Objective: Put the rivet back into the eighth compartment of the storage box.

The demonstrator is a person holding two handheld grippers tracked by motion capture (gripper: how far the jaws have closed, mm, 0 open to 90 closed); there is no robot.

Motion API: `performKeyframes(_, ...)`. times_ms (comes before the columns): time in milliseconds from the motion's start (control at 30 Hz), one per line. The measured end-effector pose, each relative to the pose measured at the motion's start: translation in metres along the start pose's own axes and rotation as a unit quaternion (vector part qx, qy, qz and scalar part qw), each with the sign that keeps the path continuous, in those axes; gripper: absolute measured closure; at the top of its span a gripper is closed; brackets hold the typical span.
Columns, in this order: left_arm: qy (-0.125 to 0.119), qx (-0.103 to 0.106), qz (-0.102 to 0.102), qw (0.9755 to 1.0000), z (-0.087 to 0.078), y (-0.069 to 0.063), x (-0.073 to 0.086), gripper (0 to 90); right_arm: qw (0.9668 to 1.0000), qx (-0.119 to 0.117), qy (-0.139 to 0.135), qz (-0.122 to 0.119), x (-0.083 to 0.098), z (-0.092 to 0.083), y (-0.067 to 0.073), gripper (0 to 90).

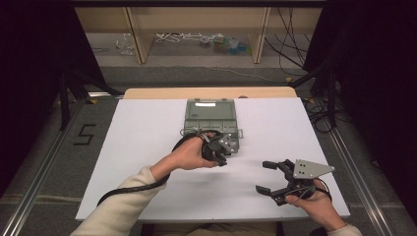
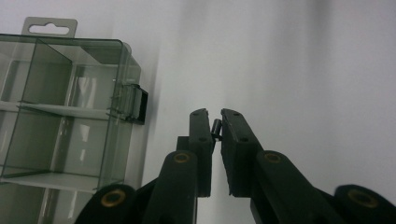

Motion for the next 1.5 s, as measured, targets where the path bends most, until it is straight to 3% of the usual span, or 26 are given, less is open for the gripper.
performKeyframes(400,-0.038,-0.032,-0.019,0.9986,0.001,0.015,-0.010,82.3,1.0000,-0.001,0.001,0.000,0.000,0.000,0.000,17.2)
performKeyframes(733,-0.075,-0.065,-0.067,0.9928,-0.002,0.030,-0.010,82.3,1.0000,-0.002,0.000,0.000,0.000,0.000,0.000,17.2)
performKeyframes(800,-0.085,-0.077,-0.076,0.9905,-0.005,0.034,-0.010,82.4,1.0000,-0.002,0.000,0.000,0.000,0.000,0.000,17.2)
performKeyframes(867,-0.099,-0.087,-0.086,0.9876,-0.008,0.038,-0.011,82.4,1.0000,-0.002,0.000,0.000,0.000,0.000,0.000,17.2)
performKeyframes(933,-0.119,-0.096,-0.101,0.9831,-0.011,0.042,-0.011,82.4,1.0000,-0.002,0.000,0.000,0.000,0.000,0.000,17.2)
performKeyframes(967,-0.130,-0.102,-0.112,0.9800,-0.012,0.043,-0.012,82.4,1.0000,-0.002,0.000,0.000,0.000,0.000,0.000,17.2)
performKeyframes(1000,-0.148,-0.109,-0.128,0.9747,-0.012,0.044,-0.014,82.4,1.0000,-0.002,0.000,0.000,0.000,0.000,0.000,17.2)
performKeyframes(1167,-0.176,-0.131,-0.156,0.9631,-0.015,0.050,-0.015,82.4,1.0000,-0.005,0.001,0.000,0.000,0.000,0.001,17.1)
performKeyframes(1200,-0.179,-0.135,-0.157,0.9619,-0.015,0.051,-0.015,82.4,1.0000,-0.005,0.000,0.000,0.000,0.000,0.001,17.1)
performKeyframes(1300,-0.198,-0.153,-0.169,0.9534,-0.017,0.054,-0.016,82.3,1.0000,-0.005,-0.001,0.000,0.000,0.000,0.001,17.1)
performKeyframes(1500,-0.219,-0.171,-0.178,0.9440,-0.020,0.057,-0.019,82.3,1.0000,-0.006,-0.001,0.001,0.000,0.000,0.001,17.1)
Point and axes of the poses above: each handheld gripper's, and its own axes: z roughly forward along the jaws, x roughly out of its underside, y roughly to its left, the point moved 6 cm from there along z, roughly forward along the jaws, and after that the axes turned 4 degrees about z, right-handed, at the moved point
